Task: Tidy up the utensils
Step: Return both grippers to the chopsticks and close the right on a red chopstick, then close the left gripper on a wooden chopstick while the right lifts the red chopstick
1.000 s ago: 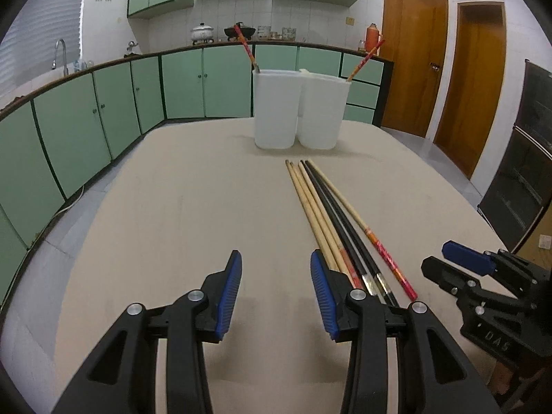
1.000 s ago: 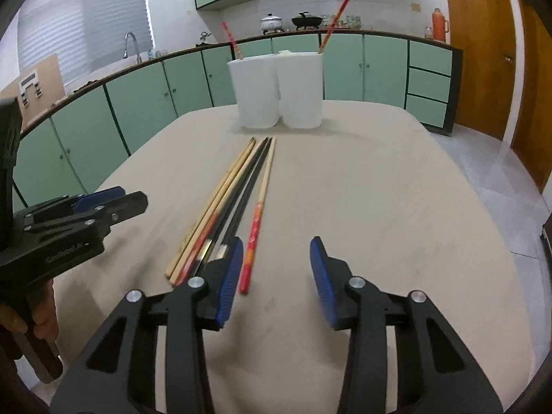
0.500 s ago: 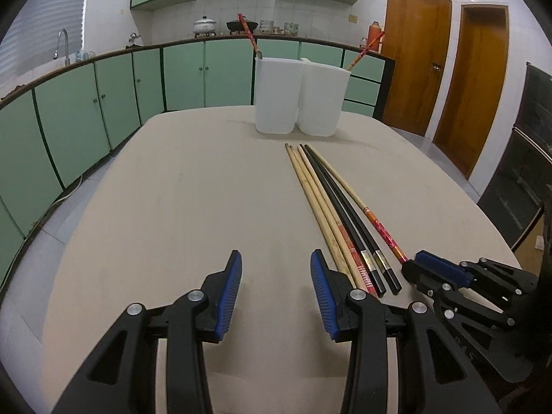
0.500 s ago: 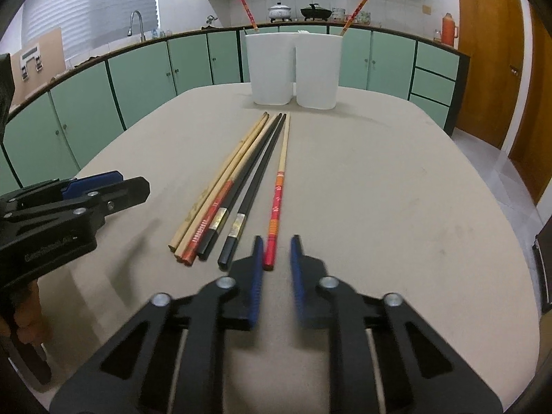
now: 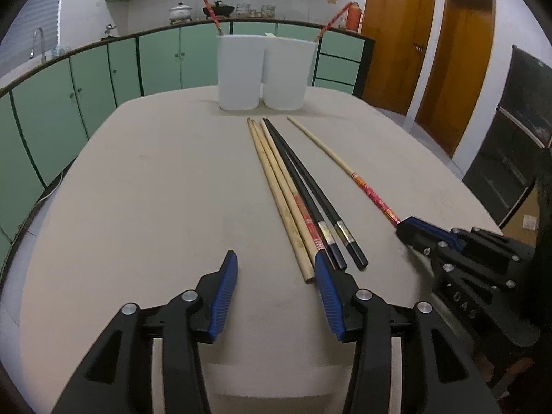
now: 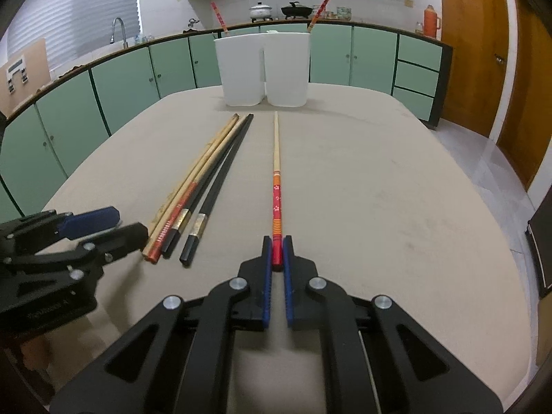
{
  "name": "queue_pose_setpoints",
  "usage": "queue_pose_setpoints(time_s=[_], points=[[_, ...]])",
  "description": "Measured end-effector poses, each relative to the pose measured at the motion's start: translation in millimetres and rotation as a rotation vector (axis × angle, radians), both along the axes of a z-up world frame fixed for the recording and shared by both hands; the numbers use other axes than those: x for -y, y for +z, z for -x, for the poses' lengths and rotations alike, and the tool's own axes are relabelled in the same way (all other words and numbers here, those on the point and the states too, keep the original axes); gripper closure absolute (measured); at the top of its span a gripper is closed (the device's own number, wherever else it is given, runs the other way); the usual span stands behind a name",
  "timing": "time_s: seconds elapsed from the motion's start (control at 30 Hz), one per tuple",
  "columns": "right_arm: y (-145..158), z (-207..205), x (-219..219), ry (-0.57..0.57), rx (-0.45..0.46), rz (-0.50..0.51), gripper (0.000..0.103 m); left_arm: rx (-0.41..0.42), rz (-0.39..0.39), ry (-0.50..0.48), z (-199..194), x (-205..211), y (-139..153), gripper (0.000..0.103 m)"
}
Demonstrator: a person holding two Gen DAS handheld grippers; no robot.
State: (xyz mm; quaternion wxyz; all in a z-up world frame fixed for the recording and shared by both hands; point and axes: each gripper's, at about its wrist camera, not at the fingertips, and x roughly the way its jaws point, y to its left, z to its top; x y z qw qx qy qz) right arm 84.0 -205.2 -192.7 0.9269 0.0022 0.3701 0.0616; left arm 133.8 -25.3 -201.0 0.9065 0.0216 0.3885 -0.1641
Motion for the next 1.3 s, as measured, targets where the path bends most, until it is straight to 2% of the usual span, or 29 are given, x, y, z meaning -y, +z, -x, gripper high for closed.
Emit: queue_pose_setpoints(time_s=[0.47, 0.53, 0.6, 0.63, 0.8, 1.0, 1.3], points=[[-1, 0, 4, 0.009, -0.007, -0.017, 0.098, -0.002, -0.069, 0.045, 0, 5, -2, 0.056], [-2, -1, 4, 0.009, -0.009, -0.019, 0.097, 0.004, -0.066, 0.046, 1, 6, -2, 0.067], [-1, -2, 6, 0.010, -0.015, -0.029, 0.098, 0.004, -0.055, 0.044, 0, 6, -1, 0.087], [0, -3, 6, 0.012, -0.019, -0.033, 0.098, 0.001, -0.047, 0.043, -1, 5, -1, 0.093], [10, -3, 10, 0.018, -0.005, -0.048, 0.098, 0.001, -0.021, 0.045, -1, 2, 4, 0.096], [38, -2, 14, 0.018, 0.060, -0.052, 0.098, 0.068, -0.013, 0.058, 2, -2, 31, 0.096], [98, -2, 17, 0.046, 0.184, -0.042, 0.098, 0.250, 0.018, 0.041, 7, -8, 102, 0.096]])
